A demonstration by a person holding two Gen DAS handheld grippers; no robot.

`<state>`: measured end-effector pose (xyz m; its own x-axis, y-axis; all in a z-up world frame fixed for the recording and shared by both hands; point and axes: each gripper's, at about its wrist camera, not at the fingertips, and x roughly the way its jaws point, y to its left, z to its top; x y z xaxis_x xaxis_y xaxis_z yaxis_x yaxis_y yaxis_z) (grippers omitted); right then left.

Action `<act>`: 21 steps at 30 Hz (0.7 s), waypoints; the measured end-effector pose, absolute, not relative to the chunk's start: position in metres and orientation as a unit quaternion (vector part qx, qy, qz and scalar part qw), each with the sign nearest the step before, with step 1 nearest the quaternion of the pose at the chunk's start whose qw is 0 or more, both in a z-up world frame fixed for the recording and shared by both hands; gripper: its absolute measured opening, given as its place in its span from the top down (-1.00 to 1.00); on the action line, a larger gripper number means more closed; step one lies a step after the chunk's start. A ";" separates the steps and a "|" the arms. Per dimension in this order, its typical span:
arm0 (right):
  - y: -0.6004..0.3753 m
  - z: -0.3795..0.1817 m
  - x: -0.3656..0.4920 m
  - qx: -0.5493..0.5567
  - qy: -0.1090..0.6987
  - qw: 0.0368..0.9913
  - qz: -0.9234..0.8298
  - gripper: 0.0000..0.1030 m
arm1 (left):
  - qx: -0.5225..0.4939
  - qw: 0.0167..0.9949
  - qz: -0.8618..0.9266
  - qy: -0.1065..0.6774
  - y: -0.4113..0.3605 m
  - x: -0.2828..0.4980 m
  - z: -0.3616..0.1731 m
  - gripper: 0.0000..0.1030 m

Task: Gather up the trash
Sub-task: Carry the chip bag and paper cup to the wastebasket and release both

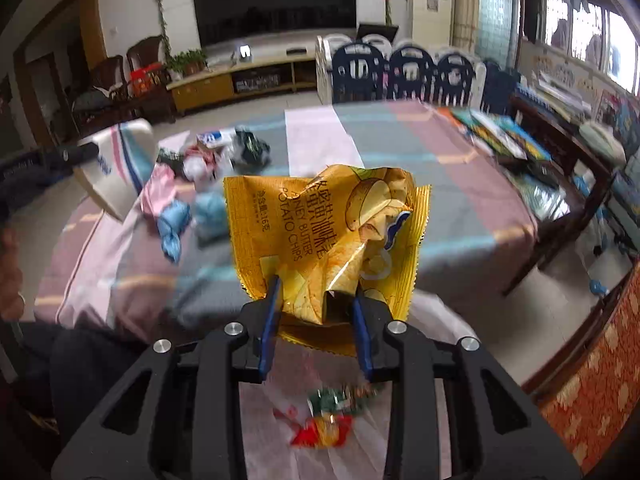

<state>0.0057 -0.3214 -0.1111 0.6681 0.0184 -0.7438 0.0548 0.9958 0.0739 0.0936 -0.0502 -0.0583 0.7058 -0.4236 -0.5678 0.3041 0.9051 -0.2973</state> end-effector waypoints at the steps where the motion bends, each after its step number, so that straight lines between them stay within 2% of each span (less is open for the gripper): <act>1: -0.326 -0.122 -0.003 0.051 0.429 0.902 -0.014 0.36 | -0.084 0.915 -0.214 0.332 -0.061 0.089 -0.059 0.46; 4: -0.332 -0.154 -0.020 0.050 0.483 0.874 -0.025 0.31 | -0.063 0.898 -0.264 0.346 -0.092 0.075 -0.065 0.46; 6: -0.338 -0.166 -0.029 0.066 0.504 0.860 -0.038 -0.01 | -0.053 0.884 -0.295 0.358 -0.110 0.067 -0.070 0.46; 8: -0.352 -0.169 -0.036 0.099 0.505 0.855 -0.065 -0.14 | -0.049 0.869 -0.323 0.371 -0.124 0.061 -0.078 0.46; 13: -0.400 -0.139 -0.045 0.160 0.437 0.872 -0.153 -0.14 | -0.027 0.835 -0.381 0.397 -0.156 0.047 -0.097 0.46; 16: -0.422 -0.118 -0.045 0.171 0.393 0.882 -0.196 -0.17 | 0.006 0.812 -0.413 0.413 -0.174 0.039 -0.109 0.34; 17: -0.426 -0.113 -0.042 0.170 0.387 0.883 -0.203 -0.19 | 0.010 0.802 -0.423 0.422 -0.179 0.037 -0.114 0.07; 18: -0.429 -0.110 -0.040 0.171 0.382 0.884 -0.206 -0.20 | 0.011 0.797 -0.424 0.430 -0.182 0.037 -0.118 -0.48; 19: -0.431 -0.108 -0.039 0.173 0.378 0.885 -0.208 -0.20 | 0.014 0.797 -0.418 0.436 -0.183 0.037 -0.120 -0.69; 21: -0.431 -0.107 -0.037 0.174 0.374 0.887 -0.210 -0.22 | 0.019 0.807 -0.404 0.431 -0.182 0.039 -0.121 -0.76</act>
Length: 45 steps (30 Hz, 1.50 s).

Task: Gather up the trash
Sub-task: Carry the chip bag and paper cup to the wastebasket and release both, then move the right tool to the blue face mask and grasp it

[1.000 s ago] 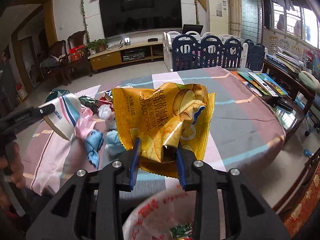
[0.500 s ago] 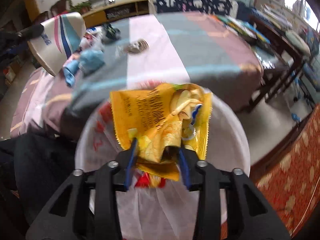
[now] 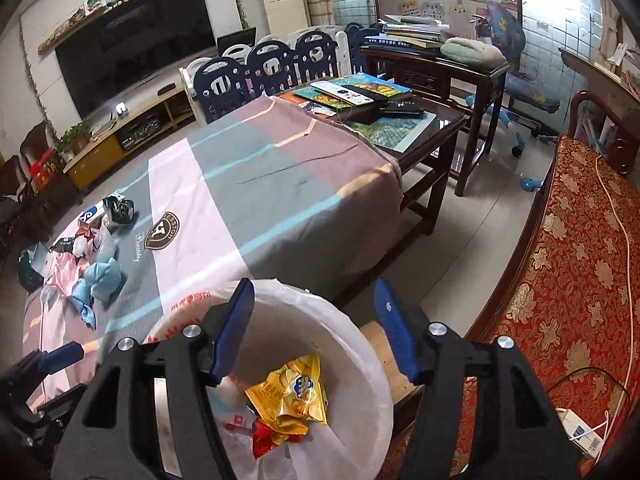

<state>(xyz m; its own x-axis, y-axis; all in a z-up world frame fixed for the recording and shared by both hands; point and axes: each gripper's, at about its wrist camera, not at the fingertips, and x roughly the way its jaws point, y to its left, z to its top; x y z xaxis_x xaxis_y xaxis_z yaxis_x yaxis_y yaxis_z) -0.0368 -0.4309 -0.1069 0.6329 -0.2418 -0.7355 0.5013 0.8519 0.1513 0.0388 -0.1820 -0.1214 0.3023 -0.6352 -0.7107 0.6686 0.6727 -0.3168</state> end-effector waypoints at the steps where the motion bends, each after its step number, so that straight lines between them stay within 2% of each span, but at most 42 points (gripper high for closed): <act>1: -0.429 -0.108 -0.036 0.173 0.373 0.887 -0.209 -0.22 | 0.021 0.815 -0.387 0.430 -0.178 0.043 -0.122 -0.76; 7: -0.401 -0.127 -0.022 0.170 0.393 0.887 -0.171 -0.22 | 0.001 0.887 -0.213 0.409 -0.121 0.078 -0.113 -0.77; 11: -0.374 -0.133 -0.009 0.154 0.412 0.887 -0.142 -0.22 | 0.051 0.926 -0.050 0.371 -0.079 0.095 -0.099 -0.77; 13: -0.361 -0.132 -0.003 0.147 0.415 0.888 -0.129 -0.22 | 0.064 0.930 0.006 0.362 -0.055 0.103 -0.093 -0.77; 18: -0.329 -0.123 0.010 0.120 0.419 0.894 -0.102 -0.22 | 0.017 0.928 0.090 0.362 0.007 0.116 -0.082 -0.77; 21: -0.310 -0.119 0.019 0.109 0.421 0.896 -0.088 -0.22 | 0.048 0.922 0.153 0.353 0.023 0.117 -0.077 -0.77; 24: -0.293 -0.116 0.030 0.107 0.425 0.896 -0.072 -0.22 | 0.057 0.920 0.174 0.347 0.032 0.116 -0.074 -0.79; 28: -0.260 -0.114 0.055 0.100 0.424 0.899 -0.042 -0.22 | 0.018 0.917 0.175 0.359 0.047 0.116 -0.072 -0.80; 33: -0.213 -0.119 0.102 0.046 0.410 0.910 -0.024 -0.22 | -0.007 0.908 0.195 0.371 0.063 0.115 -0.077 -0.81; 40: -0.177 -0.144 0.184 0.027 0.420 0.907 -0.033 -0.22 | -0.047 0.897 0.208 0.388 0.082 0.119 -0.088 -0.82; 45: -0.169 -0.175 0.222 0.030 0.454 0.889 -0.047 -0.22 | -0.068 0.891 0.209 0.398 0.090 0.124 -0.097 -0.82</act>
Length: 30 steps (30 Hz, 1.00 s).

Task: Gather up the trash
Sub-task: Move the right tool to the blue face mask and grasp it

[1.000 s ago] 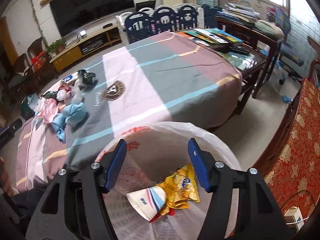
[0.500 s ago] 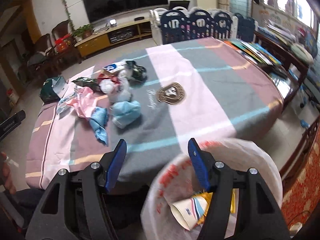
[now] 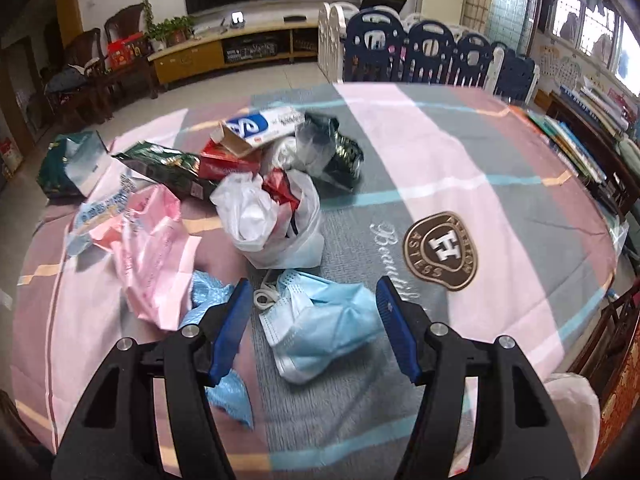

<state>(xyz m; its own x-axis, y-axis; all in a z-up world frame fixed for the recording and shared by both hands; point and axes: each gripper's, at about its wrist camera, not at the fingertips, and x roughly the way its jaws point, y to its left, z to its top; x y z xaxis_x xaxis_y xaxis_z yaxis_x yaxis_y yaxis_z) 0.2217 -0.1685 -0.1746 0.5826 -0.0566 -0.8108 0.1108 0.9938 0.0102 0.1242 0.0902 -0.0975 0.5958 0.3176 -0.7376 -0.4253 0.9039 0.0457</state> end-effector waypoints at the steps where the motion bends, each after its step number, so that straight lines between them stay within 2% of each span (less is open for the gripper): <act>1: -0.168 -0.180 0.225 0.030 0.461 0.886 -0.049 -0.22 | -0.072 0.889 0.208 0.401 0.091 0.126 -0.100 -0.82; 5: -0.163 -0.195 0.228 0.006 0.469 0.882 -0.052 -0.22 | -0.086 0.885 0.209 0.407 0.097 0.128 -0.106 -0.82; 6: -0.161 -0.197 0.228 0.000 0.468 0.882 -0.049 -0.15 | -0.088 0.884 0.209 0.408 0.098 0.129 -0.107 -0.82; 7: -0.159 -0.198 0.227 -0.009 0.466 0.884 -0.045 -0.07 | -0.091 0.883 0.210 0.410 0.098 0.130 -0.109 -0.82; 8: -0.157 -0.199 0.226 -0.019 0.464 0.884 -0.043 0.14 | -0.093 0.882 0.211 0.411 0.099 0.130 -0.110 -0.82; 9: -0.156 -0.199 0.224 -0.024 0.464 0.885 -0.041 0.23 | -0.095 0.881 0.211 0.412 0.100 0.131 -0.111 -0.82; 12: -0.154 -0.196 0.219 -0.023 0.460 0.887 -0.023 0.67 | -0.100 0.879 0.213 0.414 0.102 0.130 -0.113 -0.82; 15: -0.151 -0.191 0.211 -0.025 0.455 0.890 -0.006 0.83 | -0.103 0.878 0.213 0.416 0.102 0.130 -0.114 -0.82; 30: -0.153 -0.170 0.149 0.018 0.431 0.902 0.031 0.87 | -0.108 0.875 0.212 0.421 0.104 0.129 -0.117 -0.82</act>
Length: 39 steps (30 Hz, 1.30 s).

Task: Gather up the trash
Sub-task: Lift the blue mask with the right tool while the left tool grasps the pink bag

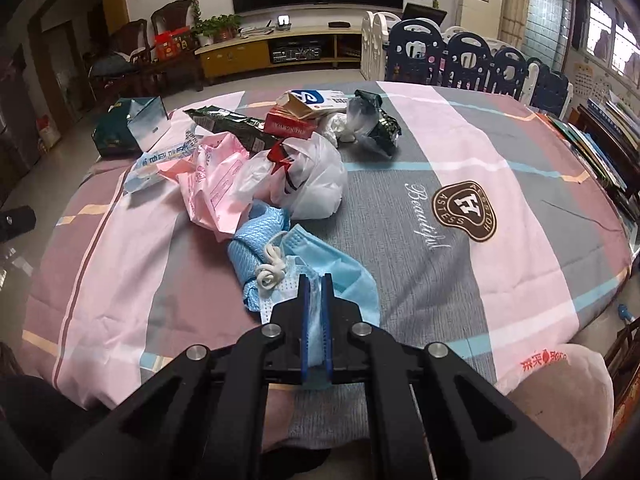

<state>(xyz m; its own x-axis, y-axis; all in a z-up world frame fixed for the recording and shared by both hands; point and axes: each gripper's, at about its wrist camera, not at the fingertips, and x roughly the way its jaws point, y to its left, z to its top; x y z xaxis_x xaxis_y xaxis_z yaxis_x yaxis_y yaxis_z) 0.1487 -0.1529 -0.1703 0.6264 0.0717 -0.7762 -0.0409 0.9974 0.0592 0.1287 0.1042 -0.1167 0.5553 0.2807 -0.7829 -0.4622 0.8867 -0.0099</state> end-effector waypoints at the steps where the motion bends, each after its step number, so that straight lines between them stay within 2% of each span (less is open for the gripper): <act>1: -0.154 -0.169 0.149 0.021 0.431 0.901 0.029 0.87 | -0.108 0.875 0.211 0.423 0.104 0.129 -0.117 -0.82; 39: -0.174 -0.168 0.145 0.043 0.422 0.905 0.019 0.87 | -0.113 0.865 0.202 0.445 0.108 0.138 -0.137 -0.82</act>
